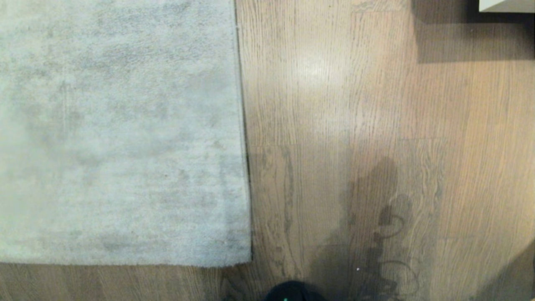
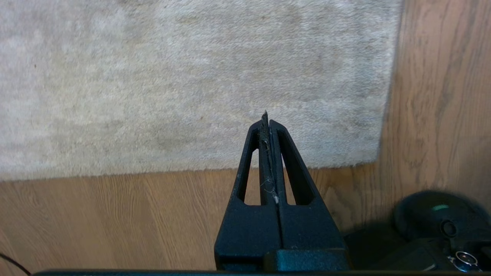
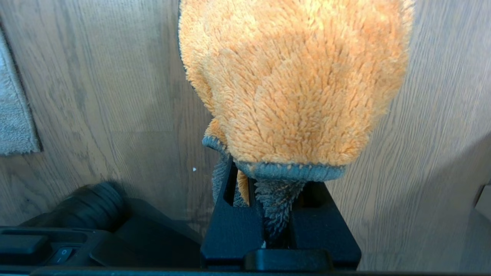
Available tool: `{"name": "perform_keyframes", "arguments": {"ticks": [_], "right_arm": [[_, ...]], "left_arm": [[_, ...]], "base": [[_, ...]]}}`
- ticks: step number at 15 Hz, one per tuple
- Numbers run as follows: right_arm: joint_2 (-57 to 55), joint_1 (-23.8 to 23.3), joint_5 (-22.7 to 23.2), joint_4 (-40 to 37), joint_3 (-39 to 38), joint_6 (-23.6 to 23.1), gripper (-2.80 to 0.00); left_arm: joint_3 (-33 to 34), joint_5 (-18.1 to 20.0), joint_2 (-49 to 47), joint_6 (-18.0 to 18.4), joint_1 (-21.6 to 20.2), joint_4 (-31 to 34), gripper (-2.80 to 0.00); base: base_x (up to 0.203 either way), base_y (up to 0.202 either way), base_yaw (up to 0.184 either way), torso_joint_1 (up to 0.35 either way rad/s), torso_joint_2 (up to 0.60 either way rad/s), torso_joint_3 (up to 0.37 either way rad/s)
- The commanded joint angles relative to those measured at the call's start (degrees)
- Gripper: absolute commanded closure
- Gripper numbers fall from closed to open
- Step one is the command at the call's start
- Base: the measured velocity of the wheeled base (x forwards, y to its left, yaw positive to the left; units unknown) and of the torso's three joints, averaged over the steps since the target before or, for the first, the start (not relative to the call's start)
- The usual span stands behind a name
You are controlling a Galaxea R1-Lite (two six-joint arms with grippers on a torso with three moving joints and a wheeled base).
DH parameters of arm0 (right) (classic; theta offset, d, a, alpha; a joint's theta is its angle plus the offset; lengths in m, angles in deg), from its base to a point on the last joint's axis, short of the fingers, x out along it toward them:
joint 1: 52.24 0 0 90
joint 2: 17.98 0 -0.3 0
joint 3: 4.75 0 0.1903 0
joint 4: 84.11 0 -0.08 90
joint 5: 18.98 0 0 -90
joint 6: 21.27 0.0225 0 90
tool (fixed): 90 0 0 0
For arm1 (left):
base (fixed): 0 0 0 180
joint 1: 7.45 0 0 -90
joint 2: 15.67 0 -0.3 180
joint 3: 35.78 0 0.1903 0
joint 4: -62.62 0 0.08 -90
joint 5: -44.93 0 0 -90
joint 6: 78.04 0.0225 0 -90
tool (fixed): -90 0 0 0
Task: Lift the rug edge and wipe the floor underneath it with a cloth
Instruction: Put down the rag
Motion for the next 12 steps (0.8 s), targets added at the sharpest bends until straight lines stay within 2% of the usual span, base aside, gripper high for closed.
{"name": "perform_keyframes", "arguments": {"ticks": [1, 12], "right_arm": [[-0.07, 0.0, 0.04, 0.02, 0.0, -0.04, 0.0], [-0.07, 0.08, 0.04, 0.02, 0.0, -0.04, 0.0]], "left_arm": [[0.0, -0.03, 0.02, -0.02, -0.02, 0.02, 0.0], [0.0, -0.03, 0.02, -0.11, -0.02, 0.02, 0.0]], "base": [[0.0, 0.0, 0.0, 0.0, 0.0, 0.0], [0.0, 0.0, 0.0, 0.0, 0.0, 0.0]]}}
